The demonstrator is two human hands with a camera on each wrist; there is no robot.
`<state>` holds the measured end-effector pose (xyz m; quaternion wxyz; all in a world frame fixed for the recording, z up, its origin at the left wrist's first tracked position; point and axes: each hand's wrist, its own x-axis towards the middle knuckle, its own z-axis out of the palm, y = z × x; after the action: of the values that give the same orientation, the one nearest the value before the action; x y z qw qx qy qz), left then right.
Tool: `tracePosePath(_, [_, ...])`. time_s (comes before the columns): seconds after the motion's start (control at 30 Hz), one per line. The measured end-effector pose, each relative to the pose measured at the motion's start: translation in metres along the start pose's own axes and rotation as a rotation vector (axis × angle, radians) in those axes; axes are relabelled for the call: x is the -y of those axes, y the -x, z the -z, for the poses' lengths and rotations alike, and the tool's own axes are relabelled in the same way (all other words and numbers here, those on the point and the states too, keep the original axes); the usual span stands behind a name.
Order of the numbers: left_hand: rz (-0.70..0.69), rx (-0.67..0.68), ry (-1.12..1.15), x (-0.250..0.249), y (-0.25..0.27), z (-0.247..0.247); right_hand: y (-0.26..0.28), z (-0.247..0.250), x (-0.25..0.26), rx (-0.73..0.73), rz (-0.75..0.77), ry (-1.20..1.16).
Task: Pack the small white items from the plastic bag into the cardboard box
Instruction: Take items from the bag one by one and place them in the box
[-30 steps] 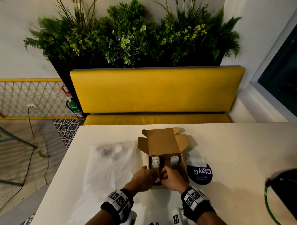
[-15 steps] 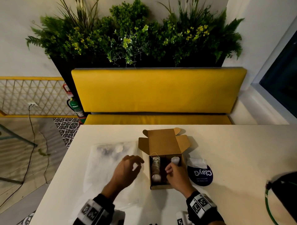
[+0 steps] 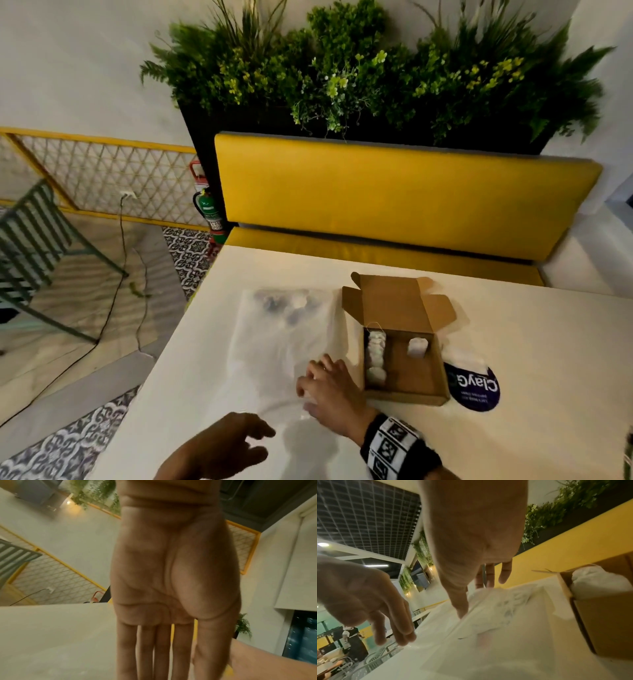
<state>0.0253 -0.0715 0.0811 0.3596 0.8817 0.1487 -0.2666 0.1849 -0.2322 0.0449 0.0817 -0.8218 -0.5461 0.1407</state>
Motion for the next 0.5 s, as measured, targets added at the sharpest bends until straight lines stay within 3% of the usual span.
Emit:
tracePosePath(0.17, [-0.088, -0.108, -0.035, 0.014, 0.005, -0.009, -0.009, -0.003, 0.011, -0.2, -0.027, -0.099])
tracePosePath(0.37, [-0.308, -0.472, -0.011, 0.027, -0.021, -0.011, -0.017, 0.014, 0.027, -0.457, -0.078, -0.188])
tracePosePath(0.43, [-0.336, -0.496, -0.024, 0.026, -0.04, -0.004, -0.017, 0.017, 0.036, -0.475, -0.076, -0.18])
tracePosePath(0.5, [-0.301, -0.398, -0.037, 0.028, -0.058, 0.001, -0.017, 0.018, 0.047, -0.468, -0.067, -0.179])
